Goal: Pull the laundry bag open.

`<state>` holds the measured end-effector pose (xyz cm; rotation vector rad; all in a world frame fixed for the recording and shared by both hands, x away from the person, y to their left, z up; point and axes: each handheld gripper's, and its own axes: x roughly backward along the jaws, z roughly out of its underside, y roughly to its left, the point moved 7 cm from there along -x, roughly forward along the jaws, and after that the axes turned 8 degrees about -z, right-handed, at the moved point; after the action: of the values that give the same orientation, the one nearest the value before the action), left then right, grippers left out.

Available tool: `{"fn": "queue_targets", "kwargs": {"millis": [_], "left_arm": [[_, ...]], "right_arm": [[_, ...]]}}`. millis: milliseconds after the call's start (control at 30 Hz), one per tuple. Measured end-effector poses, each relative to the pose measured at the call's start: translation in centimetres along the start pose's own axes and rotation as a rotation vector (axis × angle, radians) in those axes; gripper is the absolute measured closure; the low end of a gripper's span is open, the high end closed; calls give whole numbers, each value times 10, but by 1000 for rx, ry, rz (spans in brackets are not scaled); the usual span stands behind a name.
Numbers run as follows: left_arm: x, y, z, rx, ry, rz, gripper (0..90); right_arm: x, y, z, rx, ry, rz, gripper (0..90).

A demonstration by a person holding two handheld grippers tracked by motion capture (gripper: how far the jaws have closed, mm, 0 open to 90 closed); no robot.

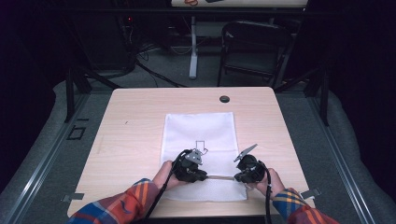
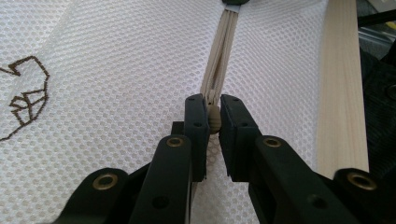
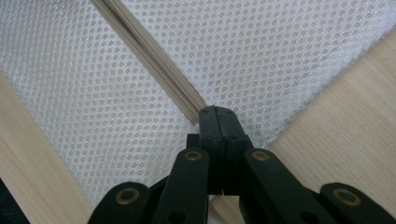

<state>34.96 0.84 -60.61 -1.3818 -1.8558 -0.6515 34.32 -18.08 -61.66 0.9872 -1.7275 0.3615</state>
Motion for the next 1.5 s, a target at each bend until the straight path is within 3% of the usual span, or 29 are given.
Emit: {"fn": "queue_targets", "kwargs": {"millis": [367,1133,1167,1233,1433,1500], "left_arm": [[7,2,7,16,-27,9,816],[19,5,24,13,2,-4,816],[19,6,26,15,-1,-2,816],[20,7,29,21,3,-3,816],[24,9,35,24,12,-7,816],[26,10,37,29,17,-13,816]], "right_arm": [[0,0,0,-1,1,2,900],[0,0,0,-2,2,-8,900],[-1,1,-1,-13,-18,-9,900],[0,0,0,2,8,-4,900],[0,-1,0,6,8,-6,900],[-1,1,-1,-12,-17,-8,900]]}}
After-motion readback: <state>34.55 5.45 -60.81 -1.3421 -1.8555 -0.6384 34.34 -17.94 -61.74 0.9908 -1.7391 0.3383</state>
